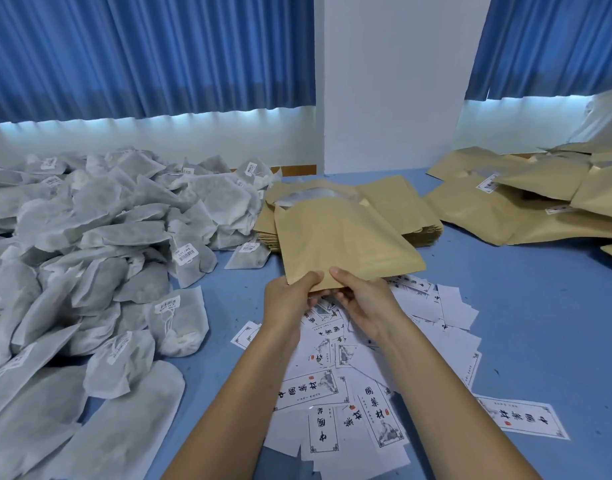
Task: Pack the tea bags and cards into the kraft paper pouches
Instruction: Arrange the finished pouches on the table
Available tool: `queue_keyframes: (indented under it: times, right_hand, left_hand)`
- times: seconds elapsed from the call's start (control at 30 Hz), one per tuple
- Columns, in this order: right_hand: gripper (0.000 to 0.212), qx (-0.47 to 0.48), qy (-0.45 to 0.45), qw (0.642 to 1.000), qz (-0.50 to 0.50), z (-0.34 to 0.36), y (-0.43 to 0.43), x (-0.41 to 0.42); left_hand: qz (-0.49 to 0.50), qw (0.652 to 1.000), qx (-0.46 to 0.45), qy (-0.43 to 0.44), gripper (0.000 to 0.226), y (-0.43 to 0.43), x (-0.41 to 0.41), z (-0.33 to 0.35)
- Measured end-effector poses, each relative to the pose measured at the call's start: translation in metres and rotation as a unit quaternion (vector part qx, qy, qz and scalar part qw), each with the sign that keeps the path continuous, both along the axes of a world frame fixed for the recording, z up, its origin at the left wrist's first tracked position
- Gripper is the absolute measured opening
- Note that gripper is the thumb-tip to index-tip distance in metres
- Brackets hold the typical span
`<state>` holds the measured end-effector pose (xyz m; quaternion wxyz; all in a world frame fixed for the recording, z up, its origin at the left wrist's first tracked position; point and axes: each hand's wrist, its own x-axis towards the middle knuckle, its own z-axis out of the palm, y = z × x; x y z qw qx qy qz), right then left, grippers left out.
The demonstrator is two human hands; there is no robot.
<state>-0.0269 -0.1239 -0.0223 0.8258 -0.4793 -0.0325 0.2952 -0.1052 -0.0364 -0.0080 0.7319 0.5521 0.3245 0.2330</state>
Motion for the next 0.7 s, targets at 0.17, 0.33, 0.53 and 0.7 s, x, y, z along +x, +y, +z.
queue_keyframes:
  times: [0.17,0.33,0.53,0.7]
  right_hand:
    - [0.01,-0.018,-0.024,0.999,0.029,0.001,0.001,-0.004]
    - [0.007,-0.015,-0.02,0.999,0.04,0.003,-0.001,-0.002]
    - [0.024,0.013,0.001,0.999,-0.029,0.005,-0.008,0.012]
    - [0.021,0.009,0.01,1.0,-0.019,0.005,-0.01,0.017]
  left_hand:
    - [-0.027,1.0,0.012,0.003,0.005,-0.003,0.0,-0.002]
    - [-0.036,0.999,0.015,0.005,0.012,-0.005,0.001,0.0]
    - [0.007,0.998,0.062,0.015,0.016,0.003,0.0,0.003]
    - [0.009,0.998,0.064,0.016,0.017,0.005,-0.001,0.006]
